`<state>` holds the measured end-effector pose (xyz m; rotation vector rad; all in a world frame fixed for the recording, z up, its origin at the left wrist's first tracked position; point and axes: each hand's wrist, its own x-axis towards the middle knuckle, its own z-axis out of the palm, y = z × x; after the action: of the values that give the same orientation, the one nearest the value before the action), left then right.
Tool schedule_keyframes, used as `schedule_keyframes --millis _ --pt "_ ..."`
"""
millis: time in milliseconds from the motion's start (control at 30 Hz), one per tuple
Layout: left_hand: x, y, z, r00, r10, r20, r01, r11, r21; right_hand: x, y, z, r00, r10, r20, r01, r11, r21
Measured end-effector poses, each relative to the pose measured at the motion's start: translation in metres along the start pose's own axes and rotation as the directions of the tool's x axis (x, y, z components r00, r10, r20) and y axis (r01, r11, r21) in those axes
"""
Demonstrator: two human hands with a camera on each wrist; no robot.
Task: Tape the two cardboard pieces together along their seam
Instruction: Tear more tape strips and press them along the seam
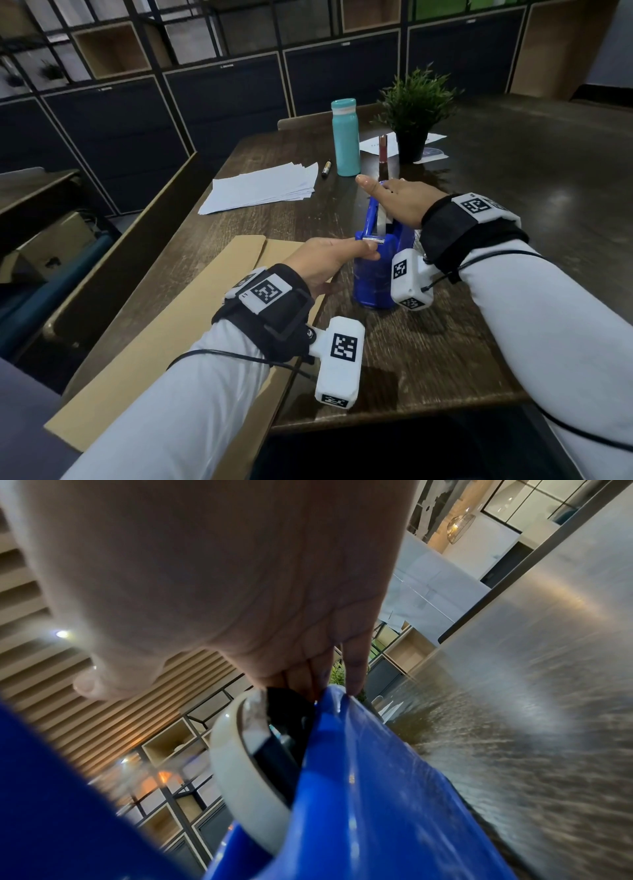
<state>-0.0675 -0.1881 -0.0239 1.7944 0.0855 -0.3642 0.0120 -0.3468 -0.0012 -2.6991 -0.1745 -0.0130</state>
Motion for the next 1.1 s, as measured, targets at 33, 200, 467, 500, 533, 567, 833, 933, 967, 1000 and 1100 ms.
schedule_keyframes --millis 33,200,467,500,533,567,833,933,967,1000,1100 --pt "0.0 -0.001 0.0 1.0 0.004 -0.001 -0.004 1.0 -0.015 0.0 0.0 0.0 1.0 0.0 0.002 0.0 1.0 -0.001" --pt "-0.002 0.0 0.001 1.0 0.007 0.002 -0.007 1.0 -0.03 0.001 0.0 -0.002 1.0 0.01 0.011 -0.01 1.0 -0.008" --pt "-0.007 0.003 0.001 0.998 0.01 0.059 -0.004 0.995 -0.099 0.002 0.0 -0.002 1.0 0.009 0.027 -0.008 1.0 -0.012" --pt "-0.007 0.003 0.002 0.998 0.01 0.061 -0.005 0.997 -0.072 0.002 0.0 -0.002 1.0 0.011 0.026 -0.01 1.0 -0.01" --pt "-0.008 0.003 0.002 0.998 0.009 0.058 -0.007 0.999 -0.046 0.002 0.0 -0.002 1.0 0.011 0.023 -0.01 1.0 -0.012" --pt "-0.008 0.003 0.003 0.998 0.016 0.058 -0.014 0.999 -0.031 0.002 0.0 -0.001 1.0 0.01 0.019 -0.01 1.0 -0.016" --pt "-0.007 -0.007 0.004 0.982 0.182 0.045 -0.184 0.981 0.054 -0.003 -0.003 -0.002 1.0 0.024 0.021 -0.023 0.999 -0.026" --pt "-0.004 -0.006 0.002 0.966 0.253 0.052 -0.258 0.955 0.145 -0.005 -0.004 -0.002 1.0 0.025 0.015 -0.024 0.999 -0.036" --pt "-0.003 -0.005 0.001 0.963 0.261 0.063 -0.268 0.947 0.18 -0.005 -0.005 -0.002 1.0 0.026 0.015 -0.026 0.999 -0.038" --pt "-0.002 -0.005 -0.001 0.962 0.263 0.076 -0.274 0.938 0.214 -0.005 -0.005 -0.002 0.999 0.029 0.016 -0.029 0.999 -0.039" --pt "-0.003 -0.001 -0.008 0.964 0.244 0.103 -0.264 0.92 0.29 -0.005 -0.005 -0.003 1.0 0.026 0.015 -0.025 0.999 -0.037"
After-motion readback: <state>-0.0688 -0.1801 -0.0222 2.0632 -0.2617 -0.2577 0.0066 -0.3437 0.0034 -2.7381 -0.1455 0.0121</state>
